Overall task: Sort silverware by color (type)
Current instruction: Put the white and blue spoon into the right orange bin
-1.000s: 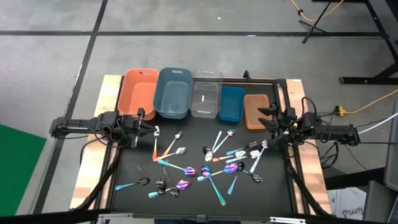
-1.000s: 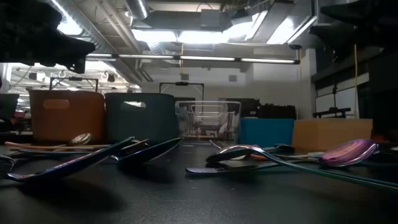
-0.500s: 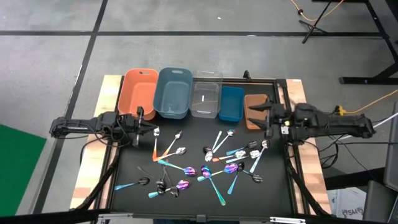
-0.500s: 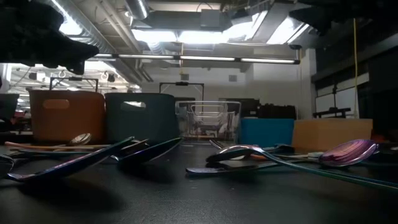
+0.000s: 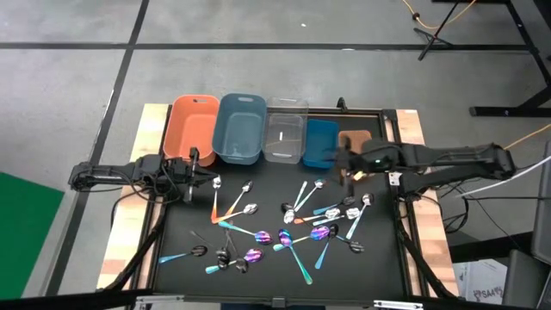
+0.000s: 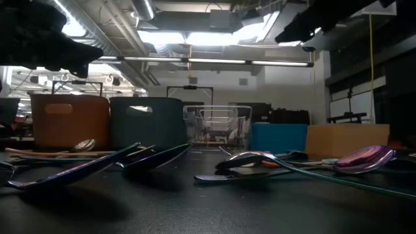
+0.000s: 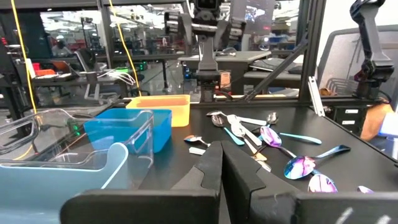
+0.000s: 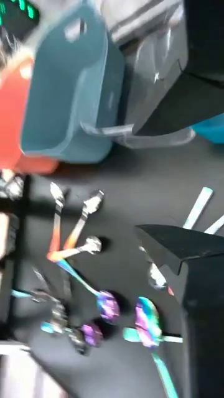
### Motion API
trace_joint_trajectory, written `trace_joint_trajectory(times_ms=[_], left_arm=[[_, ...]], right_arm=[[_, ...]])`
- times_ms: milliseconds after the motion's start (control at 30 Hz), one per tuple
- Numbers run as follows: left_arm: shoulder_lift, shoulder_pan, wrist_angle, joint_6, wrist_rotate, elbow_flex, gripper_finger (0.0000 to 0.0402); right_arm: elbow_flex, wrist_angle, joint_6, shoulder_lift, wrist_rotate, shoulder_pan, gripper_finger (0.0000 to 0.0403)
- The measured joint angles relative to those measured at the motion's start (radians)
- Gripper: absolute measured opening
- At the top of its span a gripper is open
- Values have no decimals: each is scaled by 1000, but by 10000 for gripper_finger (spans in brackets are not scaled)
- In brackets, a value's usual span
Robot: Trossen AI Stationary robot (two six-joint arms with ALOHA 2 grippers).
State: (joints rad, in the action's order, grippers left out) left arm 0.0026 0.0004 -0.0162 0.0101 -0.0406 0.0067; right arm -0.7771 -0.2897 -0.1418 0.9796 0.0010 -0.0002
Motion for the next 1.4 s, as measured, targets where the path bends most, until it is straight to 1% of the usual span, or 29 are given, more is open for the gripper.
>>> trace_joint_trajectory(times_ms=[200,467,900,1400], left_arm=[[0,0,0,0,1,0,0],[0,0,0,0,1,0,0],[0,0,0,0,1,0,0],[0,0,0,0,1,0,0]], right_arm=[[-12,-1,-24,116,-27,1,232],[-12,-1,-54,247,-153,1,232],[-12,-1,-130,418,-156,1,232],[-12,0,-143,583,-128,1,232]])
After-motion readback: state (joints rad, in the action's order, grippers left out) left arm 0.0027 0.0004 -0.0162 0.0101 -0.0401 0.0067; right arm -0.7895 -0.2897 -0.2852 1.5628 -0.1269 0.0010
